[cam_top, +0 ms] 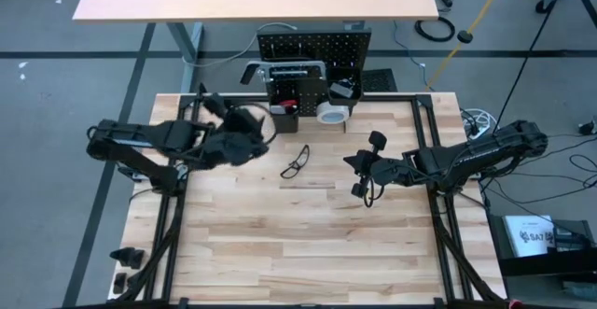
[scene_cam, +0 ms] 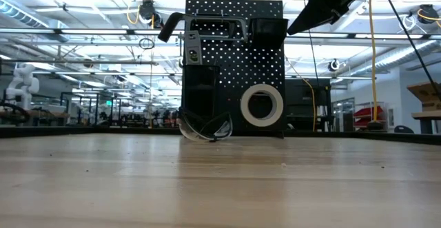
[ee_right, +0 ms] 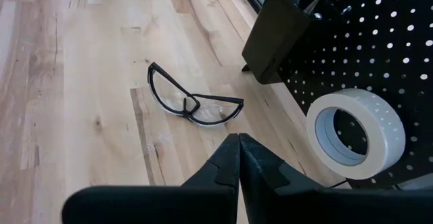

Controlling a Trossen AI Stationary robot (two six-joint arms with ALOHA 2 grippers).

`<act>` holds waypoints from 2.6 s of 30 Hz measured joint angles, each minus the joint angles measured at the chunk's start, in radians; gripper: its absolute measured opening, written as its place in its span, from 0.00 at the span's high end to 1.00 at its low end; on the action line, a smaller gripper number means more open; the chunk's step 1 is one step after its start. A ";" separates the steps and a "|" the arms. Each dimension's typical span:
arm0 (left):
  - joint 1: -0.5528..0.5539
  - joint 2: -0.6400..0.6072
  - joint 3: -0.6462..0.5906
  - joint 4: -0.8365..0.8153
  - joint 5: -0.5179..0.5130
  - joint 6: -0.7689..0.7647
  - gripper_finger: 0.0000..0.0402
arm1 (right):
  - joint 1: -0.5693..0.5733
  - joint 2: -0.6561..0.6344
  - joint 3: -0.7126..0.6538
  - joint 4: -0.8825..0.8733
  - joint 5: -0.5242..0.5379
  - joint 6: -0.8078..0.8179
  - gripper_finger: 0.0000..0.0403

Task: Hang tools onto peg board
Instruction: Put the black safety glasses into the right black tool bin

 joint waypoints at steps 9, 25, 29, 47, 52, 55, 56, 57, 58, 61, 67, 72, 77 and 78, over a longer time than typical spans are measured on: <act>-0.202 -0.032 -0.089 -0.211 0.200 -0.386 0.27 | 0.000 0.000 0.000 0.001 -0.012 0.026 1.00; -0.497 -0.030 -0.554 0.078 0.346 -0.644 0.27 | -0.025 0.164 0.000 0.146 -0.084 0.149 1.00; -0.512 -0.031 -0.648 0.185 0.339 -0.644 0.33 | -0.050 0.265 0.000 0.239 -0.215 0.134 0.97; -0.516 -0.031 -0.721 0.109 0.224 -0.653 0.99 | -0.151 0.525 0.000 0.617 -0.178 0.440 0.66; -0.515 -0.031 -0.780 0.246 0.221 -0.663 1.00 | -0.158 0.545 0.000 0.607 -0.182 0.472 0.65; -0.493 -0.031 -0.858 0.484 0.265 -0.547 1.00 | -0.152 0.546 0.000 0.604 -0.201 0.458 0.65; -0.477 -0.031 -0.880 0.583 0.303 -0.484 1.00 | -0.150 0.546 0.000 0.603 -0.224 0.451 0.65; -0.457 -0.031 -0.897 0.680 0.347 -0.419 1.00 | -0.148 0.545 0.000 0.599 -0.250 0.447 0.65; -0.434 -0.031 -0.907 0.779 0.402 -0.345 1.00 | -0.145 0.544 0.000 0.592 -0.281 0.448 0.65; -0.367 -0.031 -0.907 1.020 0.577 -0.121 1.00 | -0.136 0.536 0.000 0.538 -0.346 0.447 0.65; -0.229 -0.033 -0.790 0.989 0.592 0.100 1.00 | -0.094 0.483 0.000 0.347 -0.333 0.460 0.65; -0.061 -0.026 -0.617 0.690 0.715 0.020 1.00 | -0.069 0.399 0.000 0.116 -0.206 0.481 0.65; 0.064 -0.023 -0.517 0.553 0.856 0.011 1.00 | -0.062 0.296 0.000 -0.145 -0.085 0.567 0.65; 0.087 -0.024 -0.507 0.539 0.881 0.010 1.00 | -0.060 0.277 0.000 -0.189 -0.069 0.587 0.65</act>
